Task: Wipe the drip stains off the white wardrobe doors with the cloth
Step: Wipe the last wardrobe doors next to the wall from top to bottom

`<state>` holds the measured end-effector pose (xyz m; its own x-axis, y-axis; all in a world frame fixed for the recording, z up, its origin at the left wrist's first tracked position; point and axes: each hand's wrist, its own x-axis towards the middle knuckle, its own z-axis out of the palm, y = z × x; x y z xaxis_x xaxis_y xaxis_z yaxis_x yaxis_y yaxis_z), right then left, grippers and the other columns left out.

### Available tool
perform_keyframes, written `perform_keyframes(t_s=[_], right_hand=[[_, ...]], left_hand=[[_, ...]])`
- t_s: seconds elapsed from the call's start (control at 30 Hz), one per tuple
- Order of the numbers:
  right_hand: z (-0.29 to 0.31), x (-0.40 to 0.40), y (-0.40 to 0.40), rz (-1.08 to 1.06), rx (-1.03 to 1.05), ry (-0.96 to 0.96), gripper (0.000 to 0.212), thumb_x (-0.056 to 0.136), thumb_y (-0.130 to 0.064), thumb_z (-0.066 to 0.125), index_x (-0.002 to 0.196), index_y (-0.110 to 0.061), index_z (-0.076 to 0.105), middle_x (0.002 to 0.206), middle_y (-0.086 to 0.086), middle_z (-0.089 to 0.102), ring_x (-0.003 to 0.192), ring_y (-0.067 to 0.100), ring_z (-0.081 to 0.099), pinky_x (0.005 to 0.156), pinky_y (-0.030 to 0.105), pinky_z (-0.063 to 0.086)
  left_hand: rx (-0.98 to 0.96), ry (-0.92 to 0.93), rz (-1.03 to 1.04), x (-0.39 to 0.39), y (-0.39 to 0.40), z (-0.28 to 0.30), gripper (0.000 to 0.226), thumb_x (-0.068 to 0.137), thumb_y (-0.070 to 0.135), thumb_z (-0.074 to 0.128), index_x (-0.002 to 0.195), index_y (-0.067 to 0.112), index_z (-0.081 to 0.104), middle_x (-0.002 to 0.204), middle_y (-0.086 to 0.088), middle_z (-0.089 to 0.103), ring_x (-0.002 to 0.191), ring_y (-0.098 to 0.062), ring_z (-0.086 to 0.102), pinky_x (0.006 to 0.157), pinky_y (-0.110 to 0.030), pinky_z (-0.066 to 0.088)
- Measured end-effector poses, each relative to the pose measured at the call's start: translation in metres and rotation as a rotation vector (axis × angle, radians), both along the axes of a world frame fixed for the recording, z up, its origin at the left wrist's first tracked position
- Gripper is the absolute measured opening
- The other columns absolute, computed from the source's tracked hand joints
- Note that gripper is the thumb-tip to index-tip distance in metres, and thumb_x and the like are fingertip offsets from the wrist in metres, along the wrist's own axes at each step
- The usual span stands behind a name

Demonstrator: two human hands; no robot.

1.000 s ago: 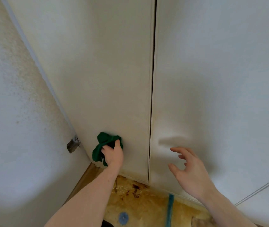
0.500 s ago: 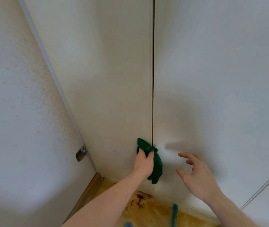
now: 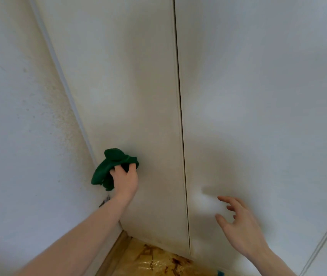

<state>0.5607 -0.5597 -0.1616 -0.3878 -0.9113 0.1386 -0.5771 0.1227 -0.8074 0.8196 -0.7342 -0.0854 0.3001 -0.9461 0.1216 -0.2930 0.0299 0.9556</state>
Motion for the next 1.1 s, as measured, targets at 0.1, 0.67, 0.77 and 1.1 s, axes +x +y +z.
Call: perform_keyframes(t_s=[0.1, 0.67, 0.77, 1.1], right_hand=[[0.002, 0.001, -0.001, -0.011, -0.014, -0.018, 0.043, 0.09, -0.024, 0.071, 0.128, -0.039, 0.058, 0.127, -0.02, 0.051, 0.11, 0.001, 0.054, 0.088, 0.021, 0.041], [0.001, -0.027, 0.032, -0.056, -0.069, -0.072, 0.044, 0.088, -0.019, 0.073, 0.126, -0.037, 0.06, 0.128, -0.02, 0.05, 0.112, 0.004, 0.057, 0.092, 0.026, 0.043], [0.003, -0.021, 0.037, -0.087, -0.085, -0.063, 0.044, 0.086, -0.018, 0.075, 0.123, -0.037, 0.062, 0.125, -0.016, 0.052, 0.108, 0.005, 0.059, 0.092, 0.028, 0.045], [0.01, 0.026, 0.051, -0.131, -0.152, -0.146, 0.056, 0.079, -0.008, 0.081, 0.105, -0.052, 0.06, 0.117, -0.024, 0.054, 0.104, 0.007, 0.062, 0.086, 0.03, 0.047]], left_hand=[[-0.061, -0.047, -0.024, -0.005, -0.008, 0.024, 0.068, 0.102, 0.029, 0.052, 0.16, 0.015, 0.019, 0.162, -0.011, 0.022, 0.147, -0.031, 0.025, 0.121, -0.041, 0.015], [0.072, -0.179, -0.142, -0.142, 0.059, 0.014, 0.067, 0.1, 0.042, 0.053, 0.154, 0.013, 0.026, 0.152, -0.017, 0.033, 0.135, -0.038, 0.038, 0.115, -0.049, 0.03], [0.099, -0.215, -0.178, -0.155, 0.07, 0.016, 0.063, 0.102, 0.041, 0.05, 0.152, 0.011, 0.027, 0.151, -0.017, 0.034, 0.134, -0.037, 0.041, 0.112, -0.047, 0.033], [0.164, -0.393, -0.381, -0.124, 0.064, 0.034, 0.042, 0.101, 0.023, 0.043, 0.139, 0.005, 0.045, 0.145, -0.014, 0.044, 0.112, -0.033, 0.059, 0.1, -0.041, 0.049]])
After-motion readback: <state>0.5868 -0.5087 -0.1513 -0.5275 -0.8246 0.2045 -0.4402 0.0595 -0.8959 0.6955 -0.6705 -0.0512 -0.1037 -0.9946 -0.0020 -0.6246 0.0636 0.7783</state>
